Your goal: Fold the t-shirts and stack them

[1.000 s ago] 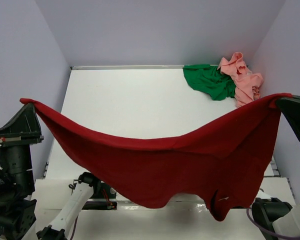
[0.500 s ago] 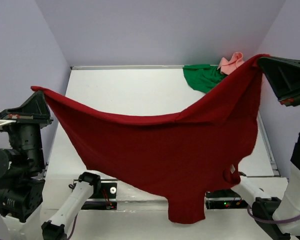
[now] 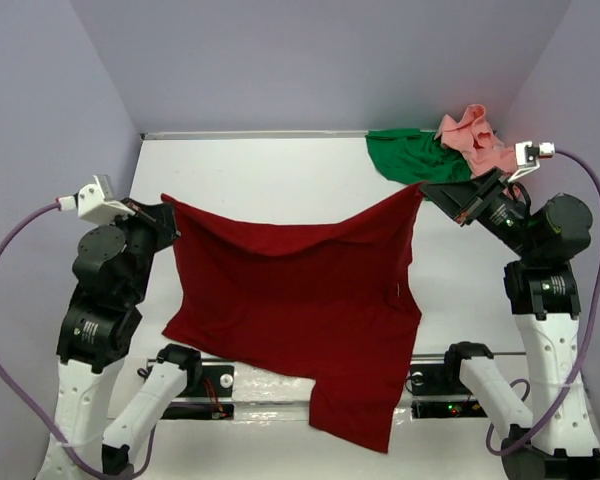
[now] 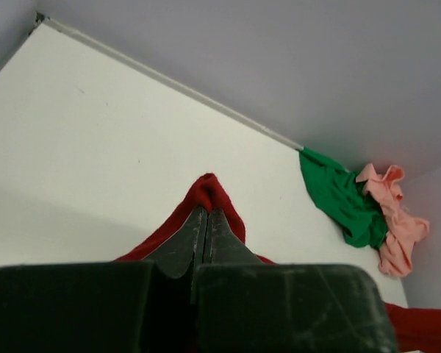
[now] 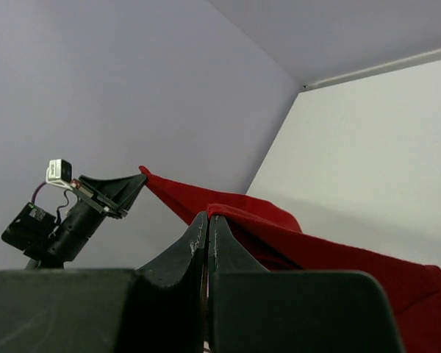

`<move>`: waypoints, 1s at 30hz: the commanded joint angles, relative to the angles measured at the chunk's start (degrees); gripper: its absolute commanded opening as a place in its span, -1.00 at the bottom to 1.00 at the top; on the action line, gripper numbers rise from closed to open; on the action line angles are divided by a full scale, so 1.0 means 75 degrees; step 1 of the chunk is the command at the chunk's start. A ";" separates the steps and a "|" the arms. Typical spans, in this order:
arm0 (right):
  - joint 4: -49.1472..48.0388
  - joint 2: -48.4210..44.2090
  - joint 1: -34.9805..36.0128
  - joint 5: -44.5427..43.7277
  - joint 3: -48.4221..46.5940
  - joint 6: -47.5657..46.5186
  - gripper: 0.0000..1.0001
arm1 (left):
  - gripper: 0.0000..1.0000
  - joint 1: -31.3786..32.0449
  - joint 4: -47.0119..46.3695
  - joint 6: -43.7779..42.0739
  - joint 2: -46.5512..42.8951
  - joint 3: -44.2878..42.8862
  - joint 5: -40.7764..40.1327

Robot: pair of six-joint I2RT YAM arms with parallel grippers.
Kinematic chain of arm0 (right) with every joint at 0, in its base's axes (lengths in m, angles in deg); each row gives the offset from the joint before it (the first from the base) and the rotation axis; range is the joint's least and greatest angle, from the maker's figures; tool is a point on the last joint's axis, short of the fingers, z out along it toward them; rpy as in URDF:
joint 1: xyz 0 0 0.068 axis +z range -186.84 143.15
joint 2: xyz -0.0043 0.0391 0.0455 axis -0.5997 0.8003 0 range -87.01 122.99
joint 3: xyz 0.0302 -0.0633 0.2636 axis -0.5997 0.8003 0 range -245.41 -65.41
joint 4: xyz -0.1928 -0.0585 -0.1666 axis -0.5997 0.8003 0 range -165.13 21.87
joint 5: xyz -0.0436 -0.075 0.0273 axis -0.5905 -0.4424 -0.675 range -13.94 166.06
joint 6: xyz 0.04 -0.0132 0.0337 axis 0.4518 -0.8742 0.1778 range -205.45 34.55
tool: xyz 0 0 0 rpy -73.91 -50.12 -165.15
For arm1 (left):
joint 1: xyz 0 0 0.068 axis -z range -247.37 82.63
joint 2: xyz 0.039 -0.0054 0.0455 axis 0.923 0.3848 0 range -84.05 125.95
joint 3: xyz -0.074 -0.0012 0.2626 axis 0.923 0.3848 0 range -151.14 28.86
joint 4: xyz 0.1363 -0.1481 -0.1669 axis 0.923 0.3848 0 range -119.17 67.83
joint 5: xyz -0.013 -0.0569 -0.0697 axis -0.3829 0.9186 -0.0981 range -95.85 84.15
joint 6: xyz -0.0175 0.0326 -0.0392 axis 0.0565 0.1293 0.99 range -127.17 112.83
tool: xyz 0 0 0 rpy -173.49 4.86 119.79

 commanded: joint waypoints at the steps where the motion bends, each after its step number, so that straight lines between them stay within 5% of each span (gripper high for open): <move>1: -0.0994 0.0356 0.0039 0.0147 0.0413 -0.0577 -1.00 | -1.00 -0.0014 -0.0951 0.0197 0.0299 0.0854 0.0316; 13: -0.1873 0.3659 0.0039 0.0686 0.0626 -0.1643 -1.00 | -1.00 -0.0014 -0.2909 0.0092 0.2326 0.2168 0.0246; 30: -0.1956 0.8254 0.0110 0.0476 -0.2702 -0.2370 -1.00 | -1.00 -0.0154 -0.4058 -0.0740 0.5571 0.1092 -0.1523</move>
